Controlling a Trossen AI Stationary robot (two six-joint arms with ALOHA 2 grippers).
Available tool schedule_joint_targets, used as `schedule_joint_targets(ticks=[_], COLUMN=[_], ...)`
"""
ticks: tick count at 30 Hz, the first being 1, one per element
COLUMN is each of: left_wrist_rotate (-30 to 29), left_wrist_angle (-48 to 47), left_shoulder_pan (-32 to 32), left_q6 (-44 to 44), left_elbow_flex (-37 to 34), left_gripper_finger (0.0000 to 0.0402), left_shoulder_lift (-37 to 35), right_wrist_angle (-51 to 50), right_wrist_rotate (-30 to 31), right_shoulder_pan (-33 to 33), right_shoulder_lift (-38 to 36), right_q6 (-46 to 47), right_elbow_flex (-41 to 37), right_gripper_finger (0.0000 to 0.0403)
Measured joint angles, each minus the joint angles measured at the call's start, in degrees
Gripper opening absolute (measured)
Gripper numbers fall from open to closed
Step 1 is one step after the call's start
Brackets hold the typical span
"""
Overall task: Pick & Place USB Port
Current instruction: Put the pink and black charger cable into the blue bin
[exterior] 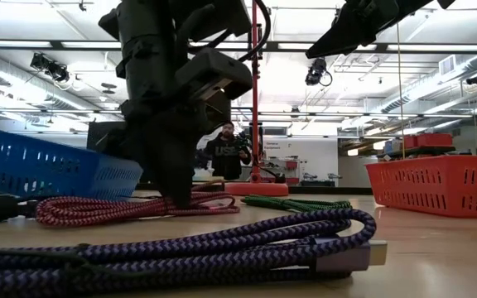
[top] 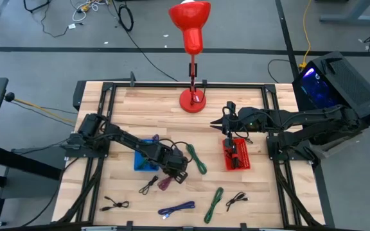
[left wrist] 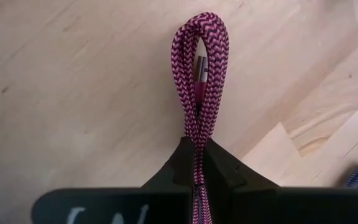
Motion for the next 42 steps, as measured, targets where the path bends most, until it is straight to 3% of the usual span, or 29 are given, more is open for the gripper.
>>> schedule_joint_targets(ticks=[15,22,26,28,34,37,42], left_wrist_rotate=[-7.47,-21.22,-27.73,-29.66,-33.86,-38.58,-45.93], left_wrist_angle=[-19.7,-43.76,-59.56,-63.3,-61.68,-62.01,-52.68], left_shoulder_pan=[-0.47,-1.86,-3.27,-4.1,-5.64,-6.84,-10.59], left_q6=[5.0,6.51,1.94,-0.63,-5.31,-12.05,-18.92], left_elbow_flex=[13.73,28.25,33.72,33.5,25.27,18.94,5.1], left_gripper_finger=[0.0014,0.0014,0.0014,0.0014,0.0014,0.0014,0.0014], left_shoulder_lift=[0.0,-0.01,-0.23,-1.6,-11.37,-18.51,-33.64], right_wrist_angle=[-1.25,-2.31,-3.27,-3.82,-4.76,-4.71,-2.15], right_wrist_rotate=[0.02,0.04,0.07,0.1,0.13,0.09,0.16], right_shoulder_pan=[-0.02,0.0,-0.01,0.0,0.0,-0.02,-0.02], right_shoulder_lift=[0.0,0.0,0.0,-0.02,-0.04,-0.04,-0.04], right_q6=[0.0,0.0,0.11,0.57,0.7,0.72,0.36], right_elbow_flex=[0.0,0.0,0.0,0.0,-0.01,-0.37,-2.81], right_gripper_finger=[0.0051,0.0051,0.0051,0.0051,0.0051,0.0051,0.0051])
